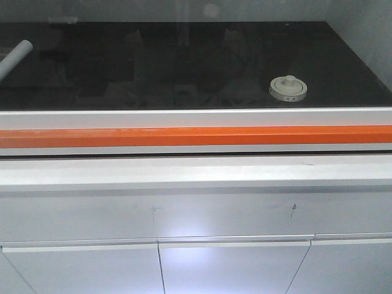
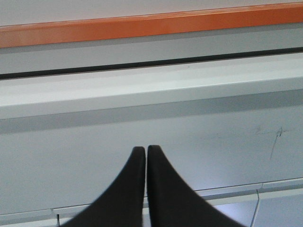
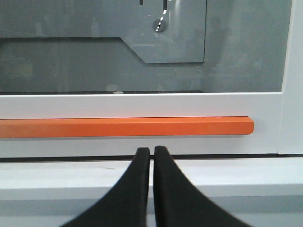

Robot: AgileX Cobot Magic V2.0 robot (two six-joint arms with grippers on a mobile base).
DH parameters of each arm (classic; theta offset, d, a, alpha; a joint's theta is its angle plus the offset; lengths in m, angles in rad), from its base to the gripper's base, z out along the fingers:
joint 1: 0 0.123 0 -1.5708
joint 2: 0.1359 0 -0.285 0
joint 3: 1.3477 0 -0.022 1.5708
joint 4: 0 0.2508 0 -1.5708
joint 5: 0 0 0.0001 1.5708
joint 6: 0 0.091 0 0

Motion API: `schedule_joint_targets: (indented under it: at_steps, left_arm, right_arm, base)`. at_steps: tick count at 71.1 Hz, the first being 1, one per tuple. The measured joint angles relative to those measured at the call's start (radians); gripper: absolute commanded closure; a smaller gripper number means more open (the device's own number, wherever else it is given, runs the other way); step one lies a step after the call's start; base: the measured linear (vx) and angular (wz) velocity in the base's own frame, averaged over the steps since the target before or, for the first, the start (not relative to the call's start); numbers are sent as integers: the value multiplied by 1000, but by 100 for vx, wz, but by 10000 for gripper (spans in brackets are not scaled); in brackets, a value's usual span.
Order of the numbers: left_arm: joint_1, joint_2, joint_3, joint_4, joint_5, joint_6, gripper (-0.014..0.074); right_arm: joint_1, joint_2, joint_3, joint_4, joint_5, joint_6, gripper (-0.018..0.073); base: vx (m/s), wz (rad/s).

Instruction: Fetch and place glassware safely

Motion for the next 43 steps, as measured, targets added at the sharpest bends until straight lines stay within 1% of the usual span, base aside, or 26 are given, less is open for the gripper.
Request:
schedule_joint_targets:
  at_steps: [35,43]
  left_arm:
    - [0,0,0,0,-2,0,603]
    - [0,0,0,0,-33,0,603]
  right_arm:
    - [0,0,0,0,0,0,563]
    - [0,0,0,0,-3,0,563]
  base:
    - [0,0]
    - [0,0]
